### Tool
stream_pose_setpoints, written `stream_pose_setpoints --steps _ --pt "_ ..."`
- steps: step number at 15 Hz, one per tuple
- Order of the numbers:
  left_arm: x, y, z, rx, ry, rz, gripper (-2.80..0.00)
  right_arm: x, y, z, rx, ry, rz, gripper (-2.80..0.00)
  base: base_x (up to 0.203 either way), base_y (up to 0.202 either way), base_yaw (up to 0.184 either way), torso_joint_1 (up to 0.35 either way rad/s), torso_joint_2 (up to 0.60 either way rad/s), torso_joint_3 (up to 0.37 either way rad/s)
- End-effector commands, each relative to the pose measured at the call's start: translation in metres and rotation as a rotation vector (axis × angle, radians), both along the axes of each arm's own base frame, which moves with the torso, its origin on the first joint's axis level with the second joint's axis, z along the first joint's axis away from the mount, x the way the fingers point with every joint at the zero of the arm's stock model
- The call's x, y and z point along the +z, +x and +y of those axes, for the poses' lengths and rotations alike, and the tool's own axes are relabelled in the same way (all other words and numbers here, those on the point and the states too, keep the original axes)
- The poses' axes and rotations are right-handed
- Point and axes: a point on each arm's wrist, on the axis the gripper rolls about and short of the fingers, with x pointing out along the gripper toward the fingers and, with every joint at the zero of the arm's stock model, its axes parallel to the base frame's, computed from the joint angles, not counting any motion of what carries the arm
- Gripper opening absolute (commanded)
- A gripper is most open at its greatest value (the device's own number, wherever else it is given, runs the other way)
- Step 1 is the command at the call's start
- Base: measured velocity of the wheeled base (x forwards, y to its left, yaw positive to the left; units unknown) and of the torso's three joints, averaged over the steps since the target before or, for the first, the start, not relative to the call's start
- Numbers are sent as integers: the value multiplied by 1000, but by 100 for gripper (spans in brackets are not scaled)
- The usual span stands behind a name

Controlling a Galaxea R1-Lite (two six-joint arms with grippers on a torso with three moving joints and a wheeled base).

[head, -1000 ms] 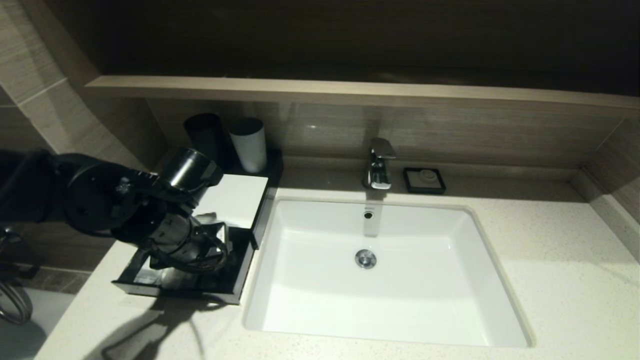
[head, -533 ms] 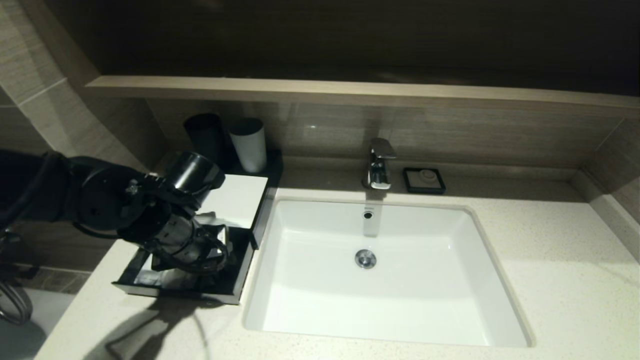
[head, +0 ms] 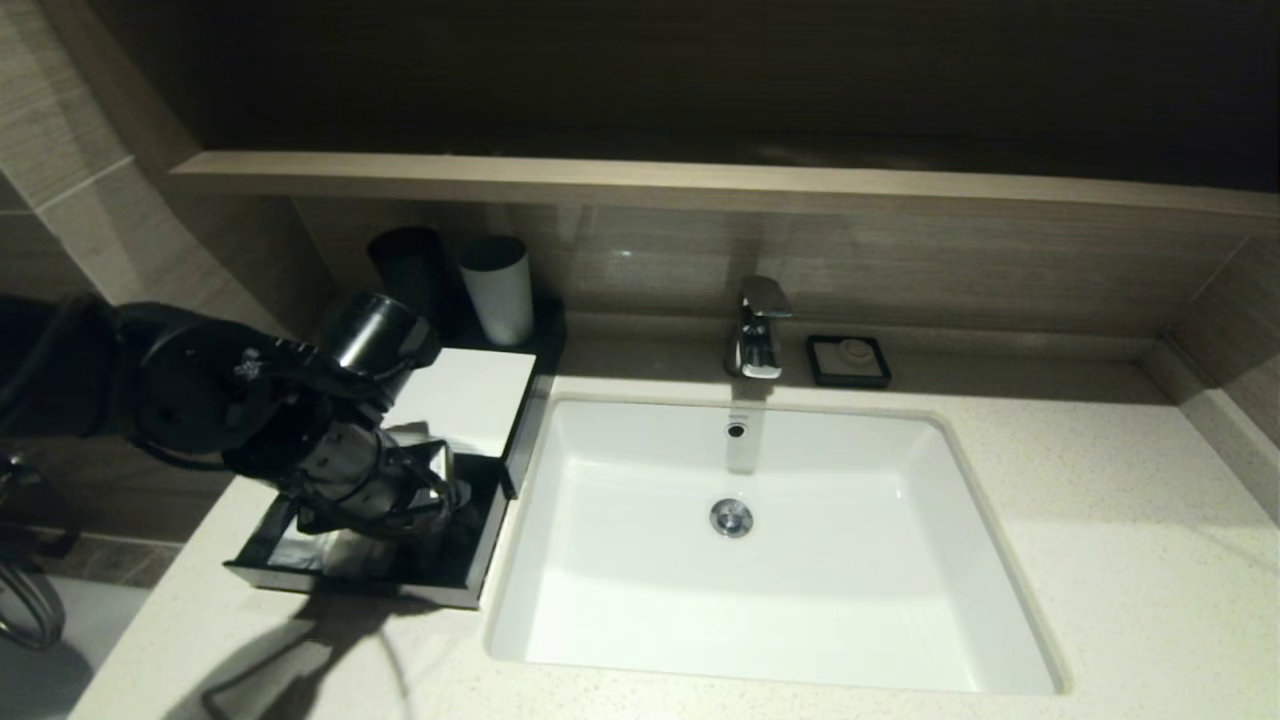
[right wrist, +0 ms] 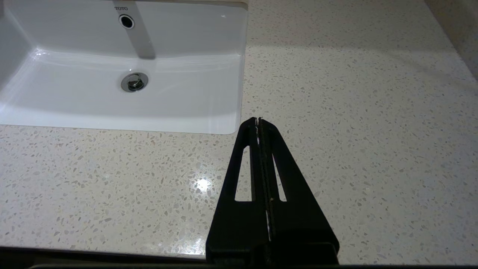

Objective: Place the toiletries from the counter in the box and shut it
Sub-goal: Place the bathroom toiletry into the drawer

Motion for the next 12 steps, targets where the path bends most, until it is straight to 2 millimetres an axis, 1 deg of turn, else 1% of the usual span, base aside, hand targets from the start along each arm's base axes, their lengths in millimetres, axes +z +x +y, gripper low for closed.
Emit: stream_pose_setpoints --steps 1,7,12 --pt "11 -5 2 3 -12 -29 0 0 0 0 1 0 1 -280 0 0 0 0 0 0" --pt "29 -10 6 12 -43 -99 0 0 0 0 1 0 1 -280 0 0 0 0 0 0" --pt "27 -8 7 7 -36 -89 0 0 0 0 1 0 1 -280 0 0 0 0 0 0"
